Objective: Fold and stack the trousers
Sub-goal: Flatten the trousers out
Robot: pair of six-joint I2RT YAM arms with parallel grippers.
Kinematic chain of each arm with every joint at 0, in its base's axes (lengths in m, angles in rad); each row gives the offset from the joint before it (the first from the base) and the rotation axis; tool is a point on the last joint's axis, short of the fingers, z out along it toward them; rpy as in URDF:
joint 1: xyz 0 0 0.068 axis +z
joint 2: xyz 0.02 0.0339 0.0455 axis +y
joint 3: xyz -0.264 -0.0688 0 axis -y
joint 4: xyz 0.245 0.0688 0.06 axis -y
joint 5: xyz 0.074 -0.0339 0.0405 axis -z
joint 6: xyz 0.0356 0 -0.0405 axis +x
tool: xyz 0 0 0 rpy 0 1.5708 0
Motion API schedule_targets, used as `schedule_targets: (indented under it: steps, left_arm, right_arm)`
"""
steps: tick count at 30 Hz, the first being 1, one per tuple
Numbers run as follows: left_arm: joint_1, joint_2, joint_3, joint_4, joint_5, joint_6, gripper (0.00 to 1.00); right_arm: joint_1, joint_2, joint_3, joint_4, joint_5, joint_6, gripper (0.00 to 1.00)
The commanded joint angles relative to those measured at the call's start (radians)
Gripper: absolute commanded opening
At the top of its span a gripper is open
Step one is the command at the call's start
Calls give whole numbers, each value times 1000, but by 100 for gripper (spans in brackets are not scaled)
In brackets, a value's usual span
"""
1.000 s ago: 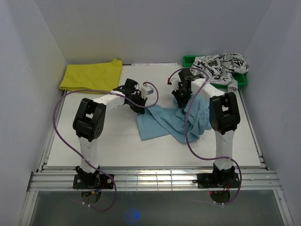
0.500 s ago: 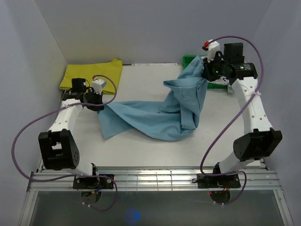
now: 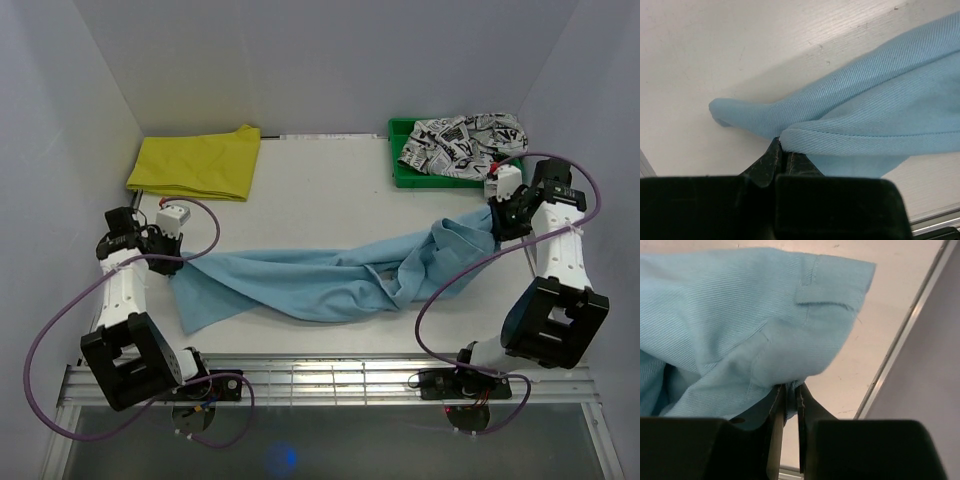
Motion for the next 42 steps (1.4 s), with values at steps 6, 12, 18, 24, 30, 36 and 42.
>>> schedule_targets:
  steps: [6,12,18,24,30,36,42]
  left_arm:
    - [22,199,165,-20,14,3,23]
    - [30,225,286,-127,105,72,61]
    - [30,273,369,-306,196,257,64]
    - [23,306,351,-370,171,481,63]
    - [23,339,362,-374,87,596,61]
    - [23,395,434,-396,71,573,61]
    - [23,423,477,-406,99,541,61]
  right_arm:
    - [-12,116,123,2,-24,-58,63]
    - [-13,155,315,-207,-191,-280,92]
    - [45,177,324,-435,-284,-550,90]
    - [128,140,87,-260,-117,-734,90]
    - [126,210,64,-205,-67,-885,92]
    - [132,322,157,-242,-112,-934,96]
    - [168,411,153,-199,-98,-963,92]
